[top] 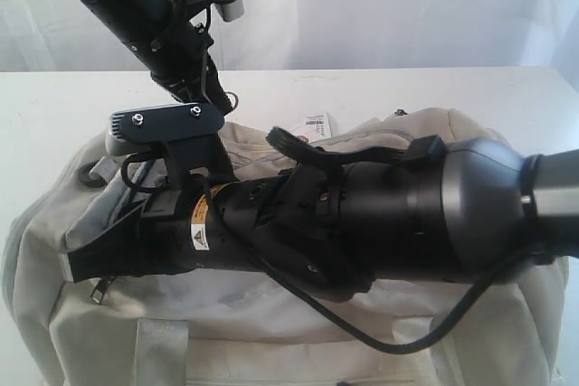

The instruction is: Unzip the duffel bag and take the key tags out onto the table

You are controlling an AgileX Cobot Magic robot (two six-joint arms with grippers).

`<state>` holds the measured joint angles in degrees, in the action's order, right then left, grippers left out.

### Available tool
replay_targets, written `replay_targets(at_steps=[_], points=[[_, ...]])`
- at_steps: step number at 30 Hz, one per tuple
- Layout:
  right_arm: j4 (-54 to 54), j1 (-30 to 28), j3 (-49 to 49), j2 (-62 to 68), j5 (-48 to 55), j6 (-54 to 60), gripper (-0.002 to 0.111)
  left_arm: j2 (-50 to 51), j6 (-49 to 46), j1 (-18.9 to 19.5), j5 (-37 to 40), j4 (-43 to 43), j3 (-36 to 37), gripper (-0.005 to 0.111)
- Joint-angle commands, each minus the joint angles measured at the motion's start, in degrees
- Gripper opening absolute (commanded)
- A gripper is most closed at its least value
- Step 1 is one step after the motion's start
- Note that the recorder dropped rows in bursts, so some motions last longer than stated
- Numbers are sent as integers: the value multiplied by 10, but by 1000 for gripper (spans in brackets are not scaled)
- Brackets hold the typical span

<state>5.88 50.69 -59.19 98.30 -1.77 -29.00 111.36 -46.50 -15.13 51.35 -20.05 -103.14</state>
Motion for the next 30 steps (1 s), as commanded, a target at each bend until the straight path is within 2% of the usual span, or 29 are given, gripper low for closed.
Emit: replay_targets(at_steps=[1, 4, 6, 13, 15, 19, 25, 30], points=[[1, 1, -2, -34, 33, 22, 52, -1, 20, -3, 28, 11, -4, 34], [1, 1, -2, -59, 73, 35, 55, -4, 23, -3, 38, 12, -4, 49], [1, 1, -2, -79, 109, 43, 55, -14, 36, -3, 38, 12, -5, 54], [27, 1, -2, -164, 214, 68, 55, -74, 79, 2, 51, 64, -6, 55], [44, 0, -2, -190, 235, 68, 55, -91, 112, 11, 75, 82, -6, 55], [79, -21, -2, -230, 286, 50, 55, -116, 156, 31, 141, 65, -1, 55], [94, -102, -7, -239, 293, 42, 55, -157, 164, 36, 153, 29, 87, 54], [62, -171, -38, -228, 279, 63, 55, -187, 164, 36, 58, 25, 211, 54]])
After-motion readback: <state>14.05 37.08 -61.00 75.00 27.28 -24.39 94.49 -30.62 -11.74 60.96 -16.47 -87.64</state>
